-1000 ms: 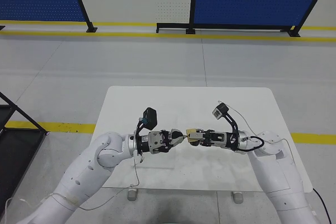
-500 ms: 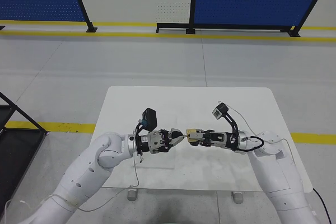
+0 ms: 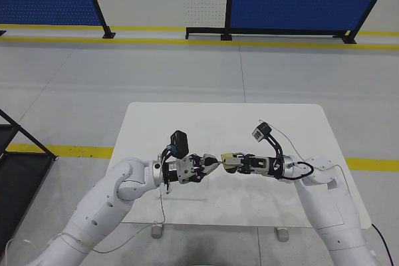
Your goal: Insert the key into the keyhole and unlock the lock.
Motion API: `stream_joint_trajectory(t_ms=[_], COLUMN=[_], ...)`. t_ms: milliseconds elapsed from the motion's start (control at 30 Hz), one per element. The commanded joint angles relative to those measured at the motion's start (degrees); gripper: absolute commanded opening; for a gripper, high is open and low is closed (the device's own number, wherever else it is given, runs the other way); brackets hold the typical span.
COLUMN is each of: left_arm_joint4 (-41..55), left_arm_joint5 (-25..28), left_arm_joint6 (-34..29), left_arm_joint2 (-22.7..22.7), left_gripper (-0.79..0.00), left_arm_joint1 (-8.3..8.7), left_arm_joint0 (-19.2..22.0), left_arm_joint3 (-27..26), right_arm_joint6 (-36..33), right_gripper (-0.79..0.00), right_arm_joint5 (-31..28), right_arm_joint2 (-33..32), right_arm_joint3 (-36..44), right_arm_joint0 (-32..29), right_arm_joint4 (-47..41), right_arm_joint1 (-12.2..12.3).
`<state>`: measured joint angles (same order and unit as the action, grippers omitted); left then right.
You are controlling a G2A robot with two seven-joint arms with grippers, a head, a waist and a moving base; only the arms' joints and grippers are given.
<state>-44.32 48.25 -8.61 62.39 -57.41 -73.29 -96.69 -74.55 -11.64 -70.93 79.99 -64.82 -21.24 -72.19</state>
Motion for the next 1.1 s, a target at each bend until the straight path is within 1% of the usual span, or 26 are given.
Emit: stream_joint_trajectory(t_ms=[0,333,667,700,733,1067], left_arm_joint4=[-0.6,-5.5,-6.7,-6.7,-6.6,-5.2], left_arm_joint5=[0.1,-0.6,-0.7,-0.8,-1.0,-1.4], left_arm_joint6=[0.1,1.3,2.1,2.0,2.0,2.0], left_arm_joint2=[0.1,0.8,0.9,0.9,0.9,2.1], left_gripper=[-0.785,-0.785,-0.779,-0.409,0.0,0.0], left_arm_joint1=[-0.02,-0.05,-0.2,-0.21,-0.23,-0.2], left_arm_joint0=[-0.1,-0.7,-1.1,-1.1,-1.2,-1.6], left_arm_joint3=[-0.2,-1.6,-1.7,-1.7,-1.7,-1.2], right_arm_joint6=[0.0,0.0,0.0,0.0,0.0,0.0], right_gripper=[-0.785,-0.785,-0.785,-0.785,-0.785,-0.785], right_arm_joint5=[0.0,0.0,0.0,0.0,0.0,0.0], right_arm_joint2=[0.0,0.0,0.0,0.0,0.0,0.0], right_arm_joint3=[0.0,0.0,0.0,0.0,0.0,0.0], right_arm_joint0=[0.0,0.0,0.0,0.0,0.0,0.0], right_arm_joint4=[0.0,0.0,0.0,0.0,0.0,0.0], right_arm_joint1=[0.0,0.0,0.0,0.0,0.0,0.0])
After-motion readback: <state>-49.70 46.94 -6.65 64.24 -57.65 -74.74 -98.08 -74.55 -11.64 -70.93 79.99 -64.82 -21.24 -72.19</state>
